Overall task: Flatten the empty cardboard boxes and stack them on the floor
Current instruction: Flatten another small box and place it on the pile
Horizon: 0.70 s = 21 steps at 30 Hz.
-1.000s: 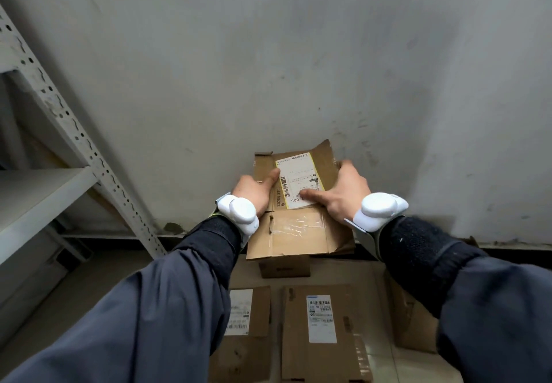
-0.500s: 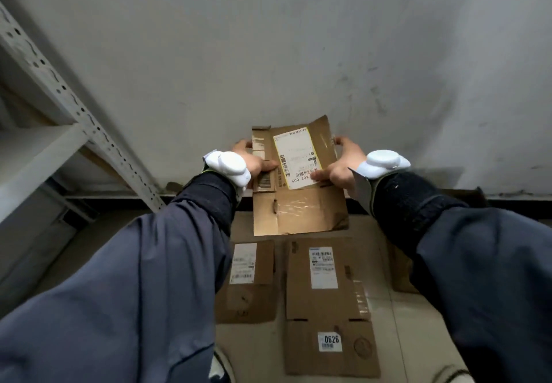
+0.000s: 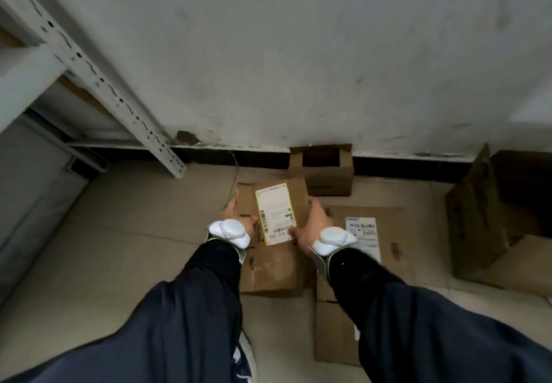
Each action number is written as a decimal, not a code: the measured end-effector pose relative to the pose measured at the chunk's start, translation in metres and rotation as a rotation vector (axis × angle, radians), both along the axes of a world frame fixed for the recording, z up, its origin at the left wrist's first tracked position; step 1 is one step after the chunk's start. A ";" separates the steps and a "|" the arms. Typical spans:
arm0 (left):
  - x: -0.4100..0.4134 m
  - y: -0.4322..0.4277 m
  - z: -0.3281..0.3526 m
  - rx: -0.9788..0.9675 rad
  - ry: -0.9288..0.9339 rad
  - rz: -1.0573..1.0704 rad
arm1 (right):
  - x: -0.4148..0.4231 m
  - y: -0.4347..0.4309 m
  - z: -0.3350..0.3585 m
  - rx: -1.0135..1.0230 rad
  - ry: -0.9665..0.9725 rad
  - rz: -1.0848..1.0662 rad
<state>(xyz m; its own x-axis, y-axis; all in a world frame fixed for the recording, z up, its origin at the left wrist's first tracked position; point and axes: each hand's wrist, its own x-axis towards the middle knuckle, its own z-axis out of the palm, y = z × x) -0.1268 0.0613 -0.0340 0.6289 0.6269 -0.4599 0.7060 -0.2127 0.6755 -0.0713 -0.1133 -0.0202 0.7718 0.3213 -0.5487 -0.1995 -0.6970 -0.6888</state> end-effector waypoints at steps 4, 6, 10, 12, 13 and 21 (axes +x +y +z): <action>0.003 0.019 -0.057 -0.049 -0.009 0.040 | 0.001 0.024 -0.056 -0.090 0.016 -0.010; 0.006 0.024 -0.077 -0.010 0.030 0.002 | 0.005 0.029 -0.075 -0.151 0.018 -0.027; 0.000 0.028 -0.105 0.077 0.220 -0.058 | 0.011 0.040 -0.107 -0.283 0.025 0.062; -0.005 0.027 -0.119 0.133 0.350 -0.097 | 0.009 0.048 -0.116 -0.387 0.033 0.082; -0.007 0.031 -0.129 0.160 0.384 -0.105 | 0.008 0.051 -0.117 -0.433 0.014 0.093; 0.003 0.058 -0.141 0.038 0.463 -0.068 | 0.008 0.060 -0.127 -0.460 0.034 0.034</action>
<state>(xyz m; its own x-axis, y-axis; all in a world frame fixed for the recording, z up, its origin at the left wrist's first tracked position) -0.1238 0.1191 -0.1748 0.4026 0.6134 -0.6794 0.9151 -0.2869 0.2833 -0.0637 -0.0537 -0.1475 0.7439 0.0632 -0.6653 -0.1885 -0.9352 -0.2997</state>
